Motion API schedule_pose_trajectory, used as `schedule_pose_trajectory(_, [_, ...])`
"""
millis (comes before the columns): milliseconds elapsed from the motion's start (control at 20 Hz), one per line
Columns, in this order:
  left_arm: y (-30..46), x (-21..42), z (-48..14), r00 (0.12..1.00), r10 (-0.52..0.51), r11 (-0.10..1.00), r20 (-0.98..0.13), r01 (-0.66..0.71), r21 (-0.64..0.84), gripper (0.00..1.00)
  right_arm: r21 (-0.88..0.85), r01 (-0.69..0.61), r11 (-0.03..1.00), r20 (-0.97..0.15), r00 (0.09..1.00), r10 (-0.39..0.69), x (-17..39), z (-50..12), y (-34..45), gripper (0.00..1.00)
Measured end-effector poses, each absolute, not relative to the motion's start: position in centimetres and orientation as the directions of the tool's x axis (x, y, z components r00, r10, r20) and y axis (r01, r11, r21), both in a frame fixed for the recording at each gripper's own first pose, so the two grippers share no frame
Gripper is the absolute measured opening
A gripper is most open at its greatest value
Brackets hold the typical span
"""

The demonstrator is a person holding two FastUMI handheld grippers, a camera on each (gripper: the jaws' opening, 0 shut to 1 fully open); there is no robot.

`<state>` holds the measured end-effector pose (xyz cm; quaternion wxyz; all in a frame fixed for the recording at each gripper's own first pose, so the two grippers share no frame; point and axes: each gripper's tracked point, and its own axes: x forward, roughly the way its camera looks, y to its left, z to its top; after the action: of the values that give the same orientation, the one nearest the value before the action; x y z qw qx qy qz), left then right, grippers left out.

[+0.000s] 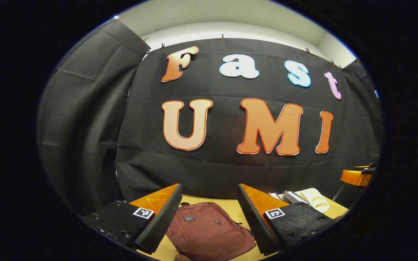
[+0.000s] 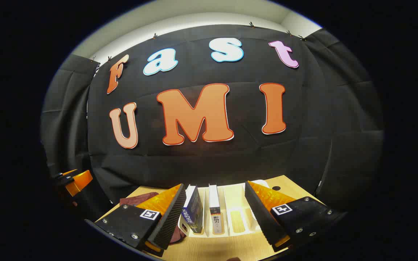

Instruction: Open the schoolbag, grab two books from the bookshelf and put them into the schoolbag.

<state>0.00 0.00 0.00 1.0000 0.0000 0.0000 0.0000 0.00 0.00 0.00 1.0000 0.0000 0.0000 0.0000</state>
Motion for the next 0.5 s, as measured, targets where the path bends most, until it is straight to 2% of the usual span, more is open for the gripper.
schedule_pose_trajectory(100, [-0.1, 0.1, -0.6, 1.000, -0.004, 1.000, -0.018, 0.004, -0.001, 0.95, 0.002, 0.005, 1.000, -0.008, 1.000, -0.005, 0.0, -0.1, -0.4, 0.96])
schedule_pose_trajectory(200, [-0.4, 0.3, -0.7, 1.000, -0.011, 1.000, -0.023, 0.011, -0.006, 0.95, -0.002, 0.016, 1.000, -0.010, 1.000, -0.016, -0.1, -0.2, -0.9, 0.96])
schedule_pose_trajectory(250, [-0.4, 0.4, -0.8, 1.000, -0.013, 1.000, -0.024, 0.012, -0.004, 0.95, -0.006, 0.025, 1.000, -0.008, 1.000, -0.025, -0.3, -0.2, -1.2, 1.00])
schedule_pose_trajectory(350, [-0.9, 0.6, -0.8, 0.999, -0.022, 1.000, -0.026, 0.022, 0.001, 0.95, -0.011, 0.038, 0.999, -0.002, 0.999, -0.038, -0.3, -0.1, -1.6, 0.96])
schedule_pose_trajectory(500, [-1.7, 0.9, -0.9, 0.999, -0.045, 0.999, -0.030, 0.045, 0.002, 0.95, -0.006, 0.047, 0.999, -0.007, 0.999, -0.047, -0.4, -0.2, -2.0, 0.96])
